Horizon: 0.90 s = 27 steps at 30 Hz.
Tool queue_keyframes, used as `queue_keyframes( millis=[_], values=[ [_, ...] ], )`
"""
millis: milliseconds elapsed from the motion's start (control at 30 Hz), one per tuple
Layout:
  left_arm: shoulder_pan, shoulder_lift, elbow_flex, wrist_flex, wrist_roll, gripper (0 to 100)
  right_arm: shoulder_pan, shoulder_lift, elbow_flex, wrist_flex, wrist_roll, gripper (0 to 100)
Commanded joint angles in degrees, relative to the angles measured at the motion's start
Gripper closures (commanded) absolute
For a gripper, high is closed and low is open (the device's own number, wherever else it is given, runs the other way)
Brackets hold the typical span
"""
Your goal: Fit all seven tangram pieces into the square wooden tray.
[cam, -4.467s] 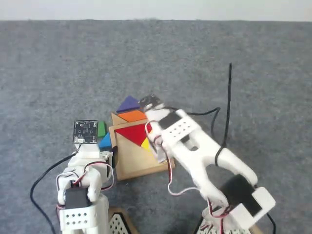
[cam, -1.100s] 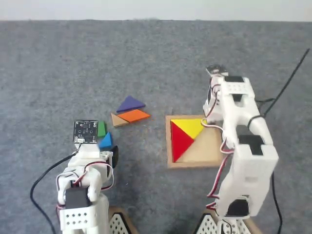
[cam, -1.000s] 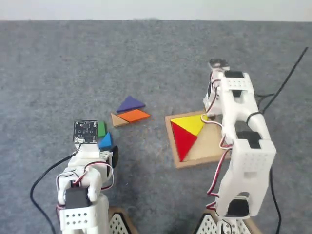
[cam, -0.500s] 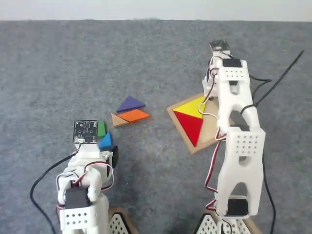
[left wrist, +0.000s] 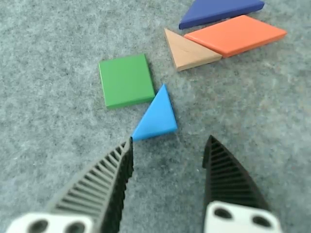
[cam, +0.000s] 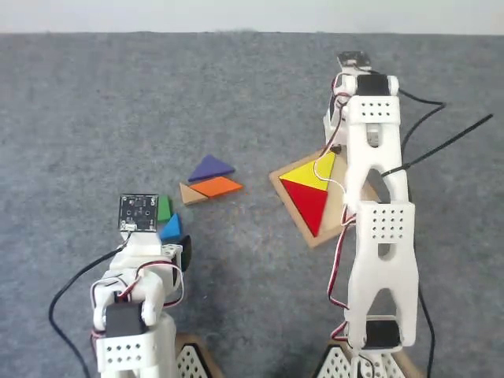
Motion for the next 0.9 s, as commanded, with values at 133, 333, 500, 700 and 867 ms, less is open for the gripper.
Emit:
queue_keyframes(
  millis=[133,333,500,700,867],
  values=[
    [-0.09,-1.05,-0.57,0.26,-0.26,77,0.66,-2.33,1.49,3.03,4.48,78.3],
    [-0.09,-1.05,-0.57,0.26,-0.26,77,-1.10,-18.51,21.89,2.59,4.57,75.1],
    [-0.09,-1.05,-0.57,0.26,-0.26,77,-5.49,-37.41,38.77,-0.75,4.57,75.0],
    [-0.09,-1.05,-0.57,0.26,-0.26,77,-3.30,-57.71,72.35,-15.60,6.24,74.9],
    [-0.09,-1.05,-0.57,0.26,-0.26,77,2.42,-74.77,100.04,-28.44,7.03,74.7]
  ],
)
